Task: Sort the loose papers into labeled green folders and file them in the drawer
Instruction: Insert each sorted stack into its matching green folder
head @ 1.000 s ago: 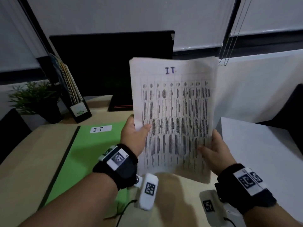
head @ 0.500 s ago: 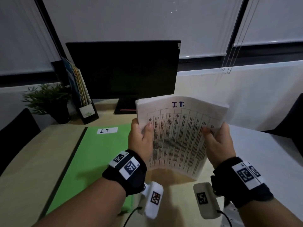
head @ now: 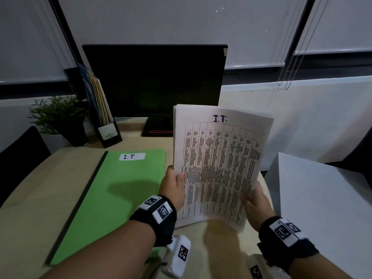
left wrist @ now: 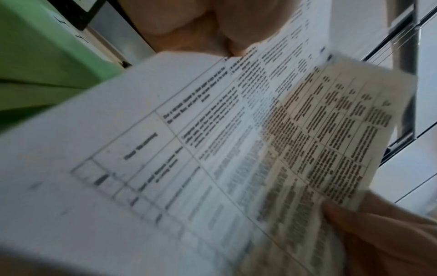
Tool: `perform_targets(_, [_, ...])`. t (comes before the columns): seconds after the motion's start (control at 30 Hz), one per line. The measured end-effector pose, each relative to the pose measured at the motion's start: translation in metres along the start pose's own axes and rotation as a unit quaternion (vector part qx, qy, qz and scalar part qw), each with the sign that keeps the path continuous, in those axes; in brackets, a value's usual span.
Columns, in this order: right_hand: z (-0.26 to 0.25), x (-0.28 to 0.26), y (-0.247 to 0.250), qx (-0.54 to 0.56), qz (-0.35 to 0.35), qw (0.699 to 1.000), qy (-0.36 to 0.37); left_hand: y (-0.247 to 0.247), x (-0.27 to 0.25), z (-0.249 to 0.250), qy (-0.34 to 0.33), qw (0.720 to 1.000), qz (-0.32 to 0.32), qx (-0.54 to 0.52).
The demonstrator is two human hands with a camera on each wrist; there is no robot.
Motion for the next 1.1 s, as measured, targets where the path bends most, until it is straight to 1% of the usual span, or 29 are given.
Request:
perform_targets(0.1, [0.002, 0.002, 0.004, -0.057, -0.003, 0.998, 0.016, 0.004, 0.007, -0.006, 0.003, 0.999, -0.023, 0.022])
perform_targets(0.17, [0.0, 0.003, 0.001, -0.069, -0.02, 0.997, 0.019, 0.005, 0.011, -0.01, 0.034, 0.996, -0.063, 0.061])
perform_targets(0.23, [-0.001, 0.006, -0.004, -0.062, -0.031, 0.998, -0.003, 0.006, 0.016, -0.016, 0.069, 0.984, -0.116, 0.119])
perform_targets(0.3, [0.002, 0.007, -0.008, -0.039, -0.037, 0.998, -0.036, 0.01, 0.022, -0.023, 0.083, 0.967, -0.16, 0.178])
perform_targets(0.37, [0.005, 0.008, -0.011, -0.023, -0.035, 0.997, -0.063, 0.018, 0.027, -0.032, 0.07, 0.946, -0.182, 0.26])
perform_targets(0.4, [0.006, 0.008, -0.013, -0.023, -0.03, 0.997, -0.07, 0.024, 0.029, -0.039, 0.071, 0.929, -0.188, 0.312])
perform_targets(0.47, [0.008, 0.009, -0.014, -0.024, -0.012, 0.996, -0.081, 0.036, 0.027, -0.059, 0.1, 0.887, -0.198, 0.405])
perform_targets(0.57, [0.012, 0.011, -0.017, -0.033, -0.002, 0.995, -0.099, 0.043, 0.014, -0.086, 0.152, 0.848, -0.239, 0.449])
perform_targets(0.63, [0.017, 0.008, -0.019, -0.045, 0.005, 0.993, -0.111, 0.041, 0.011, -0.096, 0.179, 0.847, -0.243, 0.438])
perform_targets(0.7, [0.021, 0.003, -0.02, -0.037, 0.016, 0.992, -0.12, 0.036, 0.014, -0.101, 0.19, 0.841, -0.256, 0.438])
perform_targets(0.77, [0.02, -0.002, -0.022, -0.042, 0.022, 0.991, -0.124, 0.038, 0.017, -0.105, 0.179, 0.831, -0.284, 0.443])
perform_targets(0.83, [0.019, -0.004, -0.025, -0.045, 0.024, 0.99, -0.128, 0.04, 0.021, -0.106, 0.164, 0.831, -0.306, 0.434])
perform_targets(0.93, [0.013, -0.001, -0.029, -0.071, 0.017, 0.989, -0.128, 0.037, 0.027, -0.111, 0.148, 0.829, -0.322, 0.432])
perform_targets(1.1, [0.001, 0.01, -0.026, -0.074, 0.002, 0.991, -0.108, 0.028, 0.028, -0.11, 0.152, 0.838, -0.315, 0.419])
Point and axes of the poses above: each hand's wrist, its own x-axis towards the middle knuckle, its own y-axis out of the back of the hand, z = x × y, the point moved 3 cm from there along x, towards the middle knuckle, and after that the axes turned 10 degrees about x, right-handed, at the moved point
